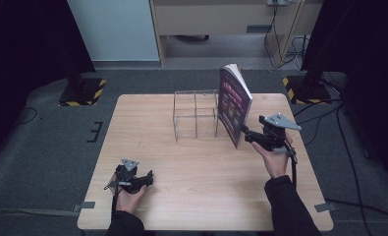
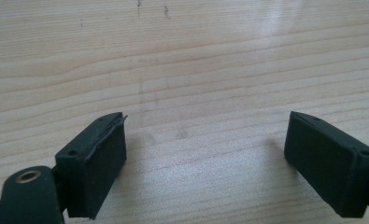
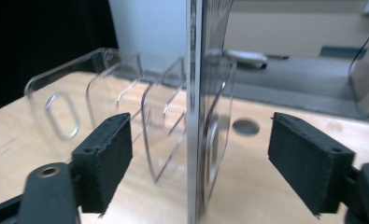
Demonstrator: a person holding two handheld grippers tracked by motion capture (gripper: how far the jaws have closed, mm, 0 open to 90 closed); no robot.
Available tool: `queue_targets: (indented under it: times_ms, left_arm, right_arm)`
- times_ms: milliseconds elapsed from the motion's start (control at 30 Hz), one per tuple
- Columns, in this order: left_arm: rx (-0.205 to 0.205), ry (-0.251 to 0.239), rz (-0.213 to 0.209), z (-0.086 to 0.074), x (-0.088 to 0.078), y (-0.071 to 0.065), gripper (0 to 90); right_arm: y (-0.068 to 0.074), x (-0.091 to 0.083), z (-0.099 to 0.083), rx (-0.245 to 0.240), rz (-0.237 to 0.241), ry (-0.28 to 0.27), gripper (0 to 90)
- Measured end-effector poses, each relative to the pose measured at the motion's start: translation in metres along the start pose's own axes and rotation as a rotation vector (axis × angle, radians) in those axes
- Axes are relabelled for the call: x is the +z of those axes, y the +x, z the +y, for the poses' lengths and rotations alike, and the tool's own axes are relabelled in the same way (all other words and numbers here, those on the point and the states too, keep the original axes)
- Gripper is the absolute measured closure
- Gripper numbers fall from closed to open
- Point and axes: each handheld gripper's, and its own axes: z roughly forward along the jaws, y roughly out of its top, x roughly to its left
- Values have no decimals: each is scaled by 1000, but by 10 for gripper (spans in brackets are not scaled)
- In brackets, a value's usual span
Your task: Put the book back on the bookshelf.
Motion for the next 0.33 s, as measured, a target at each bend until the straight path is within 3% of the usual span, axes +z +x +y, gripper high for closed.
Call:
queue_targets:
  times_ms: [333]
  left_arm:
    - [0,0,3,0,0,0,119]
  right_arm:
    - [-25,-26,-66,-9,-34,164,163]
